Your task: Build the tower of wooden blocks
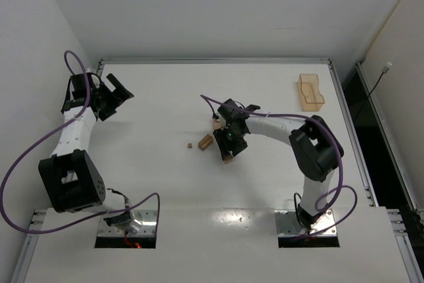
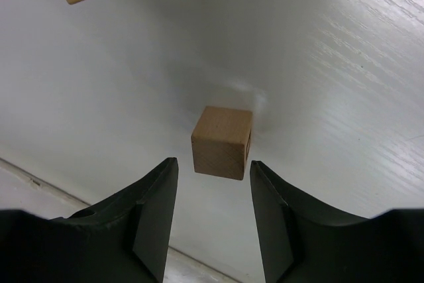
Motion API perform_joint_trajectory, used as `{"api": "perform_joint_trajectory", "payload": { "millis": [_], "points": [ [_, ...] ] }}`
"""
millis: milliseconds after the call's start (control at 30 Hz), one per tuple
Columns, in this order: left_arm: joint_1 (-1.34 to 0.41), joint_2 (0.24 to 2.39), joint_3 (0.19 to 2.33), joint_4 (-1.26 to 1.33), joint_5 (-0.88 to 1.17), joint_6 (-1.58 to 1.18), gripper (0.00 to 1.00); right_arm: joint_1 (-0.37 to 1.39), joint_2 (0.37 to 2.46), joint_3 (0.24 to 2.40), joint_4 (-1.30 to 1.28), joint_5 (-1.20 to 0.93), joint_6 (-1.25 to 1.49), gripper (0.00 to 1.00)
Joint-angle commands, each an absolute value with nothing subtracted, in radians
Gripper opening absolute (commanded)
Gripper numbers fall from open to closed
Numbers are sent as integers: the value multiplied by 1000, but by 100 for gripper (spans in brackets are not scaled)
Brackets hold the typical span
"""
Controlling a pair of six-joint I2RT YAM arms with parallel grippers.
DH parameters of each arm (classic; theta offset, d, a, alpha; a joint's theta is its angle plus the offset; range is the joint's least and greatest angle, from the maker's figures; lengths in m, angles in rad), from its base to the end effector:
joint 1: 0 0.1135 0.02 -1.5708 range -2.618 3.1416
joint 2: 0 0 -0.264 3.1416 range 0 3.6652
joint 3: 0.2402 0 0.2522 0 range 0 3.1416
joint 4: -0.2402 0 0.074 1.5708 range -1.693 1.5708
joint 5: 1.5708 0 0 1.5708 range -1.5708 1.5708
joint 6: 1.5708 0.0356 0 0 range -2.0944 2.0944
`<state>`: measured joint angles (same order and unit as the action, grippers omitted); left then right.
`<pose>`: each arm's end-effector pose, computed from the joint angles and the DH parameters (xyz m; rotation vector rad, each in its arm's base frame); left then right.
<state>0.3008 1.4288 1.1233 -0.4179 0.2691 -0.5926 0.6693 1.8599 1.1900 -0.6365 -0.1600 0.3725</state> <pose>0.3041 0.0844 0.2867 -0.8673 2.1359 -0.4590 0.2734 0.2235 0.1561 -0.4696 2.9278 0.4024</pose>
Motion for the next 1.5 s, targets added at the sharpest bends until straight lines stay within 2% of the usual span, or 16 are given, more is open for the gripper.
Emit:
{"api": "perform_joint_trajectory", "payload": {
  "millis": [0, 367, 433, 567, 1000, 1100, 1467],
  "points": [
    [304, 1417, 1121, -390, 268, -603, 100, 676, 1878, 1235, -644, -183, 371, 44],
    [304, 1417, 1112, -390, 259, -603, 100, 686, 1927, 1244, -653, -192, 371, 44],
    [304, 1417, 1112, -390, 259, -603, 100, 686, 1937, 1244, -653, -192, 371, 40],
    [304, 1417, 1112, -390, 259, -603, 100, 686, 1947, 1253, -653, -157, 380, 0],
    [304, 1335, 1035, -362, 259, -623, 100, 676, 1672, 1298, -624, -54, 457, 0],
    [304, 1324, 1035, -362, 268, -623, 100, 676, 1672, 1345, -633, -54, 478, 0],
    [304, 1324, 1045, -362, 247, -623, 100, 646, 1871, 1497, -643, -81, 566, 0]
  ]
}}
